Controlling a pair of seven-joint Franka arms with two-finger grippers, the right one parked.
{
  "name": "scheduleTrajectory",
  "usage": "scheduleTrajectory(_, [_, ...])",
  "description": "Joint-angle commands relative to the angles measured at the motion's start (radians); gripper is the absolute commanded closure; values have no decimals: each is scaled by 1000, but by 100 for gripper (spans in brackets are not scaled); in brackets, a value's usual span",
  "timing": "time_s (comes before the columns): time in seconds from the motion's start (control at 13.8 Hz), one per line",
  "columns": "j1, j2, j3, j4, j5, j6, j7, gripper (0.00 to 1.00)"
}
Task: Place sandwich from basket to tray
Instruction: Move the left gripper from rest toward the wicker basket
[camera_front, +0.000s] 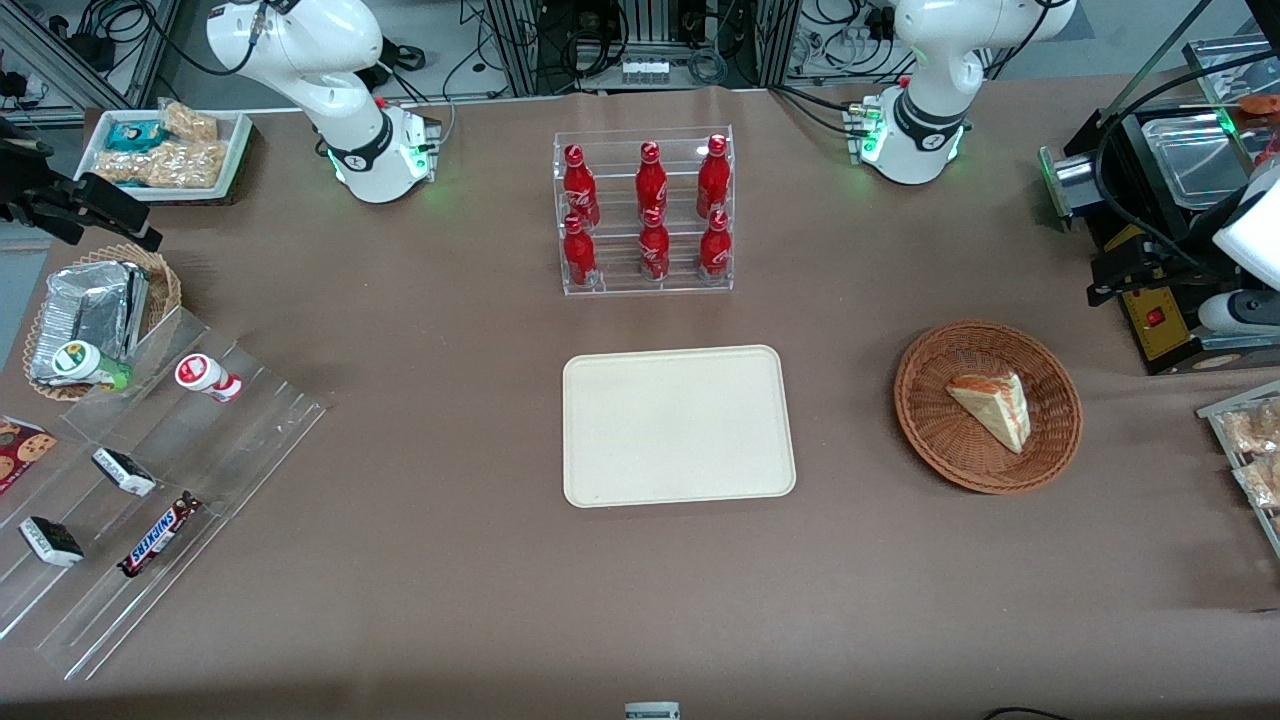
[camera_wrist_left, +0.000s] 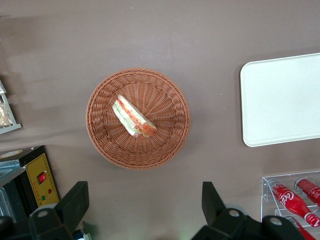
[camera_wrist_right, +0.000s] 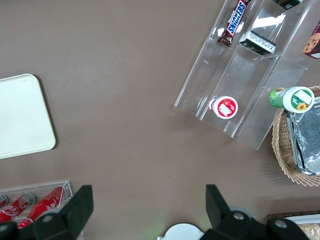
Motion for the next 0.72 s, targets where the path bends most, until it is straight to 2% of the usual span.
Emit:
scheduleTrajectory(0.0, [-11, 12, 7, -8, 44, -15, -15, 0])
scheduleTrajectory(0.14, [-15, 27, 4, -46, 91, -15, -18, 0])
scheduleTrajectory(0.29, [-15, 52, 4, -106, 91, 11, -27, 0])
scheduleTrajectory(0.65, [-8, 55, 8, -377, 91, 316, -60, 0])
